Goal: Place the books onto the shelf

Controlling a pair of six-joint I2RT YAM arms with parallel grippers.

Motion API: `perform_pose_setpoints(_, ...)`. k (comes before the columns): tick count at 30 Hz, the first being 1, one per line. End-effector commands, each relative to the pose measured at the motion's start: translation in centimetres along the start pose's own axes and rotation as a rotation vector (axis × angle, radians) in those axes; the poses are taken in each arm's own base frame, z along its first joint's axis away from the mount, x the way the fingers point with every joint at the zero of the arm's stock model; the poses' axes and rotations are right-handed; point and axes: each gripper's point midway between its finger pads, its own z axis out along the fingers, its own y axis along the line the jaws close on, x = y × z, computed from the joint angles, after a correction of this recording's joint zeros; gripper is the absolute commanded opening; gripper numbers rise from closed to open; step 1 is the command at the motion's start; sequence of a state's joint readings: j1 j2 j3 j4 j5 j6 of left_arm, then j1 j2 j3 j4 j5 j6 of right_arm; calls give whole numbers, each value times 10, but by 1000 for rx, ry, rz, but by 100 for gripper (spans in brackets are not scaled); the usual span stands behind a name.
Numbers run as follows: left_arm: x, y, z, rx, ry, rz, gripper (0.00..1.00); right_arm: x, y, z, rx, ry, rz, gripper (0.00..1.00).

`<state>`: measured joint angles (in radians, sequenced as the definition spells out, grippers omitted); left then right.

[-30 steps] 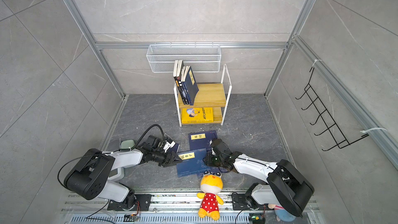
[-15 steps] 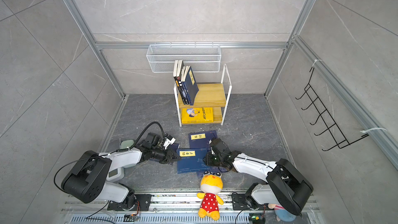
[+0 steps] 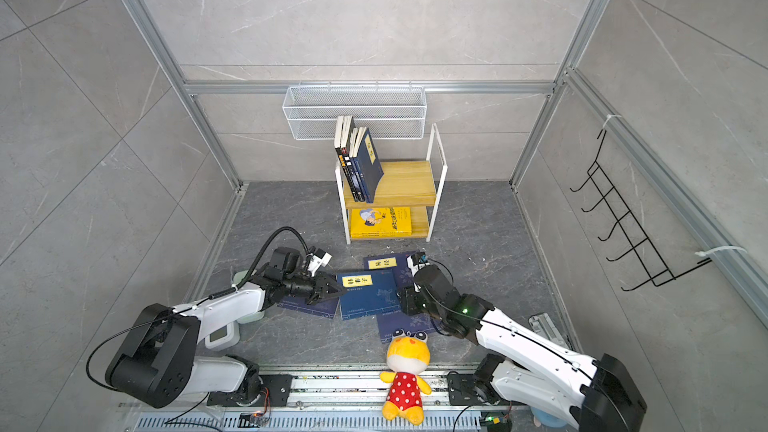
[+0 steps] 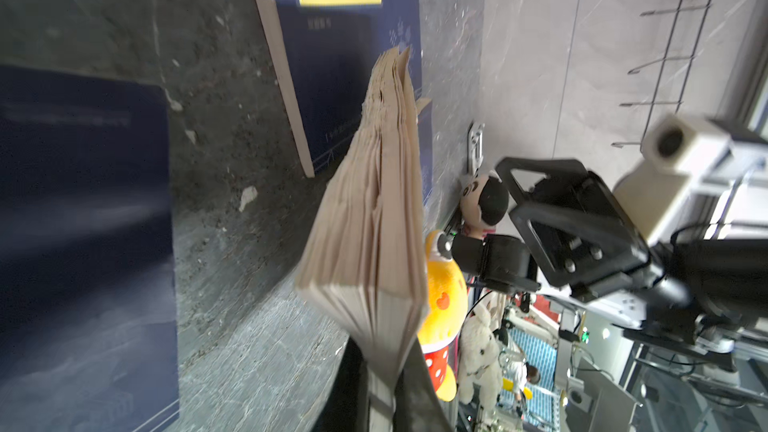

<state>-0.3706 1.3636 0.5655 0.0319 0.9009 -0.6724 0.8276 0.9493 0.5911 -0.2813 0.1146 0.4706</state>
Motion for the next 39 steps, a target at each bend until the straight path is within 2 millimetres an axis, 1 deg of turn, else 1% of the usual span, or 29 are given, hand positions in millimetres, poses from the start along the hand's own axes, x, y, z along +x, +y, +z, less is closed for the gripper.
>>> perform_pose_setpoints(1,-14,-34,-12,99,-15,45,0,-11,-6,-14,94,-91,-181,58)
perform_pose_setpoints(3,-18,-39,-16,109,-17,30,0,-16,4,-19,85,-131,-261,59)
perform_pose_setpoints(4,-19,-42,-18,118,-13,26,0,-16,13,-20,71,-147,-318,60)
perform_pose_setpoints(8,-22,-48,-23,136,-19,29,0,-15,42,-16,67,-190,-570,63)
perform_pose_setpoints(11,-27,-49,-31,139,-34,13,0,-10,57,-7,129,-193,-782,65)
perform_pose_setpoints(13,-25,-51,-32,147,-31,24,0,-6,64,1,197,-204,-946,67)
perform_pose_setpoints(16,-22,-56,-35,168,-20,36,0,-5,70,12,281,-203,-1091,68)
perform_pose_setpoints(18,-19,-59,-37,180,-9,34,0,-5,75,16,316,-208,-1155,69)
perform_pose_setpoints(21,-16,-61,-38,191,-4,42,0,-4,83,23,317,-228,-1218,68)
perform_pose_setpoints(26,-14,-66,-41,207,0,50,0,-6,93,32,324,-256,-1273,67)
perform_pose_setpoints(29,-12,-64,-40,206,3,50,0,-7,100,35,317,-286,-1300,65)
perform_pose_setpoints(31,-11,-64,-40,206,4,55,0,-11,101,36,340,-300,-1312,60)
perform_pose_setpoints(35,-9,-63,-40,209,13,51,0,-13,105,36,334,-324,-1333,28)
perform_pose_setpoints(38,-10,-62,-40,203,9,59,0,-21,102,33,397,-355,-1351,13)
perform_pose_setpoints(39,-11,-62,-41,200,6,57,0,-25,101,31,419,-356,-1352,5)
